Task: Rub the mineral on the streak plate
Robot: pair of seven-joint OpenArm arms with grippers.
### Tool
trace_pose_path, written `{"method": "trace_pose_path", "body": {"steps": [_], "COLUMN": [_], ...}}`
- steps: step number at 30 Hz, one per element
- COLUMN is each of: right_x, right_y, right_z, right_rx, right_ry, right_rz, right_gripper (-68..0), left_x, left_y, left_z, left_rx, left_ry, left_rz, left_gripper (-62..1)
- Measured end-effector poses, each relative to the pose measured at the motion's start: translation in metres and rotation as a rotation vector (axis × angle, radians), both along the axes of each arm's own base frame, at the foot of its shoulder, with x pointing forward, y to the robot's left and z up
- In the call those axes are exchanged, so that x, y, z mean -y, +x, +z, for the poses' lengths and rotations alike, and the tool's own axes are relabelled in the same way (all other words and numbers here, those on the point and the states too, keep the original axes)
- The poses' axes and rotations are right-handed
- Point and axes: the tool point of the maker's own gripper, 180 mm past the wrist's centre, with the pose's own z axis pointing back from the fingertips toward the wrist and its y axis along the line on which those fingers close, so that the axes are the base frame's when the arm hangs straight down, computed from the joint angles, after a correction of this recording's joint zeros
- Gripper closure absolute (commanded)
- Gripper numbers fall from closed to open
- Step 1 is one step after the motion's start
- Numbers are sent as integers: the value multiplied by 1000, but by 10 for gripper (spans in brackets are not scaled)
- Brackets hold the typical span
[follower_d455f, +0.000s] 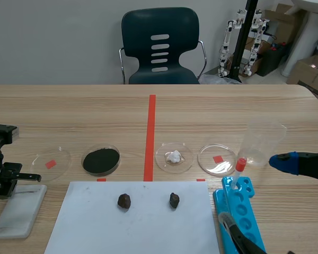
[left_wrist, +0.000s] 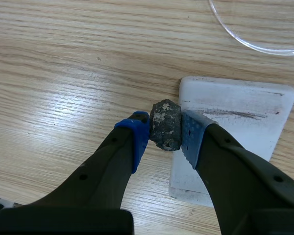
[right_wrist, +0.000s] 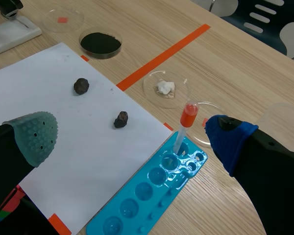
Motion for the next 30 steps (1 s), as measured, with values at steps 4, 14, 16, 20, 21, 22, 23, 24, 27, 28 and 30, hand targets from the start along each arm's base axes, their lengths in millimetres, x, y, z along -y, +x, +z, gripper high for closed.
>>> {"method": "trace_pose_path", "body": {"steps": [4,14,16,20,21,22,23,24,27,28,30], "right_x": [0,0,0,0,0,0,0,0,0,0,0], "right_y": [0,0,0,0,0,0,0,0,0,0,0], "right_z": [0,0,0,0,0,0,0,0,0,0,0], "right_rx": [0,0,0,0,0,0,0,1,1,1,1], "right_ry": [0,0,-1,-1,-1,-1,-2,-2,-2,-2,-2], "right_rz": [0,0,0,1,0,1,1,1,1,1,1], "right_gripper": [-638,-638,-638,-638,-638,-638,-638,-638,-638,-638,-638], "left_x": [4,32,48,73,77,82,87,93,116,124,139], "left_y": [2,18,15,9,6,2,-2,-6,-15,-19,-26], "left_z": [5,57,62,73,75,77,79,82,94,99,110], "left_rx": [24,268,315,408,422,434,445,458,526,550,600], "left_ry": [-5,-65,-123,-183,-188,-195,-202,-211,-266,-288,-329], "left_rz": [-13,-160,-192,-255,-272,-291,-314,-341,-410,-439,-494], "left_gripper": [-90,-90,-90,-90,-90,-90,-90,-90,-90,-90,-90]}}
